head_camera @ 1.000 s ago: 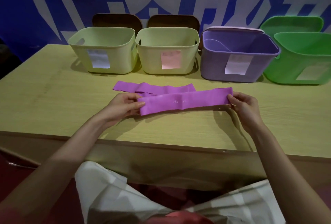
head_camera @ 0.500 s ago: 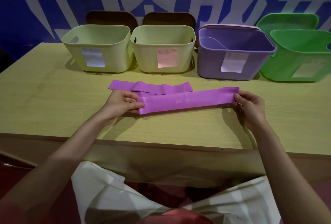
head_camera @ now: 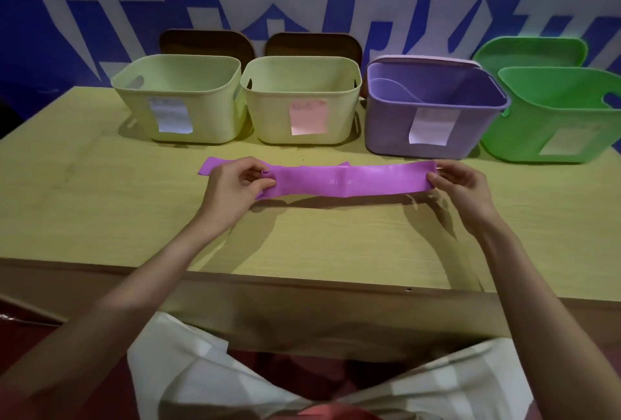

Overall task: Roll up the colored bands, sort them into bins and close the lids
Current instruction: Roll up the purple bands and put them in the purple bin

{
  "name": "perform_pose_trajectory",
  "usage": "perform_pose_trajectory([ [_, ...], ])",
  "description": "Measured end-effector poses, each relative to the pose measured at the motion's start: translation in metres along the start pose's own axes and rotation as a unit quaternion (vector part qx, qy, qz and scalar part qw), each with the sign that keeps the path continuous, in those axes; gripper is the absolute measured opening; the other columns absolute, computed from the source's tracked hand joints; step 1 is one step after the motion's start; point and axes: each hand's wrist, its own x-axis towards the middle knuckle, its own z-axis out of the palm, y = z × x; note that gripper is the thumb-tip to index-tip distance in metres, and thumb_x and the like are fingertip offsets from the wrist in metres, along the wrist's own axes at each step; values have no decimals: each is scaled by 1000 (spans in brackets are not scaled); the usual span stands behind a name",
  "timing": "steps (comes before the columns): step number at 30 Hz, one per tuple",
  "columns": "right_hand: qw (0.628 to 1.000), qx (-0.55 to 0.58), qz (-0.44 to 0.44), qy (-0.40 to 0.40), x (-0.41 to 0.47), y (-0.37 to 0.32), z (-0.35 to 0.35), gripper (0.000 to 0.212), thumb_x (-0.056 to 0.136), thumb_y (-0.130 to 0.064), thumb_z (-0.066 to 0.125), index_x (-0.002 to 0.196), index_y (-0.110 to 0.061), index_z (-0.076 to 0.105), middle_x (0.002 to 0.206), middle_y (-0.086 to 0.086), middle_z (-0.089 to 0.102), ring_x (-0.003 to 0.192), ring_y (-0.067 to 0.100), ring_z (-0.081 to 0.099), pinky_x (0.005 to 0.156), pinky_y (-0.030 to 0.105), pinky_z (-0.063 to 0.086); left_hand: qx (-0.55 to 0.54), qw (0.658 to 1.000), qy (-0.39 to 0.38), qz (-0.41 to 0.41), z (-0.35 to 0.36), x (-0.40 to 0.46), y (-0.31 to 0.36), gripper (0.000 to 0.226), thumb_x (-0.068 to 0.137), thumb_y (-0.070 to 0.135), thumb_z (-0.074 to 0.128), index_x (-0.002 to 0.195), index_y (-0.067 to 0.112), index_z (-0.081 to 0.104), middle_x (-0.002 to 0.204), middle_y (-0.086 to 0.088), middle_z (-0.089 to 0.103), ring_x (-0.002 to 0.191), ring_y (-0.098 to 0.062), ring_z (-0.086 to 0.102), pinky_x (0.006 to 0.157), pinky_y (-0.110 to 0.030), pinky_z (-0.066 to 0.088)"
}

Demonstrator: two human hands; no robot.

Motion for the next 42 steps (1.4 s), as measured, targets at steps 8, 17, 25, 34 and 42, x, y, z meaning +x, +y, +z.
perform_pose_trajectory([
  [8, 996, 21, 33, -75, 26, -1, 4, 33, 80, 18, 46, 80, -4, 71, 79, 3, 75, 78, 15, 69, 71, 18, 54, 59, 983, -9, 176, -1, -13, -3, 18, 78, 3, 77, 95, 7, 71, 85, 10, 68, 80, 1, 63, 78, -20, 51],
  [17, 964, -245, -98, -26, 54, 9, 30, 20, 81, 7, 59, 92, -1, 74, 86, 10, 71, 74, 3, 63, 68, 7, 46, 136, 938, -92, 306, 28, -35, 12, 21, 81, 9, 58, 101, 5, 66, 90, -3, 58, 86, -15, 53, 75, -29, 46],
  [25, 887, -392, -234, -62, 66, 14, 23, 27, 76, 12, 57, 100, -1, 61, 108, 16, 52, 88, 28, 57, 79, 35, 49, 106, 850, -256, 449, 75, -52, 41, 32, 93, 5, 59, 124, 0, 59, 98, -12, 57, 90, -22, 51, 77, -28, 41],
  [34, 833, -486, -249, -97, 65, 25, 25, 18, 85, 5, 56, 91, -1, 71, 106, 12, 55, 86, 32, 59, 74, 42, 52, 60, 830, -336, 442, 100, -68, 50, 20, 98, 10, 52, 109, -1, 64, 98, -11, 64, 90, -24, 56, 81, -30, 45],
  [42, 814, -504, -254, -134, 65, 19, 22, 27, 82, 7, 53, 97, -4, 73, 105, 12, 70, 100, 32, 61, 84, 38, 51, 41, 865, -334, 372, 103, -76, 40, 19, 95, 16, 58, 111, 8, 66, 99, -4, 64, 91, -18, 57, 81, -28, 46],
])
